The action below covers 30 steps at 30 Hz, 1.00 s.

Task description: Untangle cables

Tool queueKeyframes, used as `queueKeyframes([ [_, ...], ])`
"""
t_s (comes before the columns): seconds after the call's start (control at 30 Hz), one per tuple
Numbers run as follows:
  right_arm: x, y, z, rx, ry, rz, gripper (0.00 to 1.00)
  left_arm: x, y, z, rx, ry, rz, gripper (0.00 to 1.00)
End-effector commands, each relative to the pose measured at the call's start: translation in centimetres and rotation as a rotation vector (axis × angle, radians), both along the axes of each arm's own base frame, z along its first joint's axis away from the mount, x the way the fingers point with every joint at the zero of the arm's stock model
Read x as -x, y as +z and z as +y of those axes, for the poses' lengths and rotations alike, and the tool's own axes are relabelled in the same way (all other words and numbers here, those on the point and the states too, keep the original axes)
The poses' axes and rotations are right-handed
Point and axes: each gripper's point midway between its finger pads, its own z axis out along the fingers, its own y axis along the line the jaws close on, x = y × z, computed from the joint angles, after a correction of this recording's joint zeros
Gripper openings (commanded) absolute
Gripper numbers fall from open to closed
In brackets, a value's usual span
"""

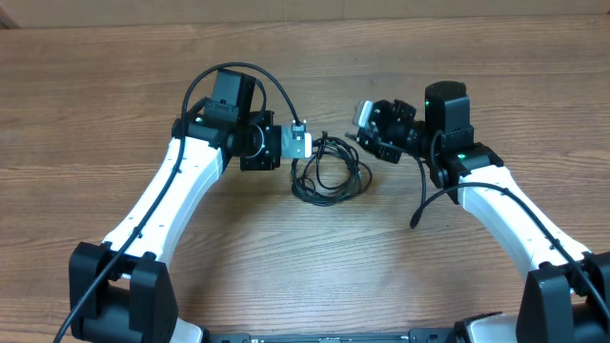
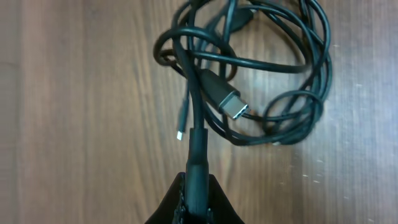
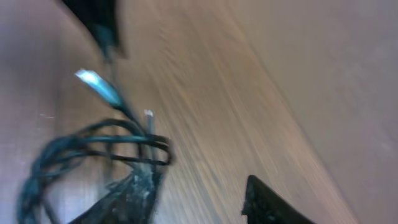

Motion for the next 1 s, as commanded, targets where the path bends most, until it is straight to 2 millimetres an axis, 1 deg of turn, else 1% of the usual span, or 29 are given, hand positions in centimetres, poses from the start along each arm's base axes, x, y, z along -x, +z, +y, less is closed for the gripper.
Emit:
queueKeyframes([
  [0.0,1.9,1.8,1.3,-0.081,0.114,0.010,0.53,0.3,0.8,-1.7,0.086,-0.060,0.001,0.04],
  [0.1,2.9,1.0,1.4,-0.085,0.128,0.083,0.56,1.1,1.5,-3.1,0.171,-0.107,0.025,0.04],
  [0.2,4.3,0.2,1.4,-0.110,0.125,0.208,0.58,1.3,1.4,-3.4,0.204,-0.078,0.070,0.04],
  [0.27,5.0,-0.2,1.4,-0.141,0.097,0.320,0.59,1.4,0.5,-3.4,0.204,-0.047,0.117,0.04],
  [0.3,5.3,-0.4,1.4,-0.154,0.080,0.369,0.62,1.5,0.0,-3.3,0.199,-0.043,0.138,0.04],
  [0.4,5.7,-0.8,1.3,-0.191,0.014,0.506,0.75,2.2,-2.3,-3.2,0.178,-0.031,0.226,0.04],
  [0.43,5.8,-0.8,1.3,-0.202,-0.002,0.534,0.77,2.4,-3.0,-3.1,0.173,-0.025,0.253,0.04],
  [0.53,5.7,-0.8,1.3,-0.226,-0.037,0.590,0.77,2.9,-5.1,-3.2,0.160,0.002,0.335,0.04],
  [0.63,5.8,-0.8,1.3,-0.237,-0.053,0.617,0.70,3.1,-6.5,-3.4,0.153,0.025,0.384,0.04],
  [0.67,5.7,-0.8,1.3,-0.242,-0.061,0.629,0.70,3.2,-6.9,-3.4,0.150,0.025,0.395,0.04],
  [0.73,5.8,-0.8,1.3,-0.243,-0.062,0.632,0.67,3.3,-7.3,-3.6,0.145,0.020,0.404,0.04],
  [0.8,5.7,-0.8,1.3,-0.252,-0.076,0.652,0.67,3.4,-7.5,-3.8,0.145,0.015,0.406,0.04],
  [0.9,5.6,-0.9,1.2,-0.263,-0.110,0.688,0.67,3.4,-7.5,-4.2,0.146,0.004,0.400,0.04],
  [0.97,5.2,-1.3,0.9,-0.261,-0.165,0.713,0.67,3.4,-7.4,-4.7,0.157,-0.008,0.392,0.04],
])
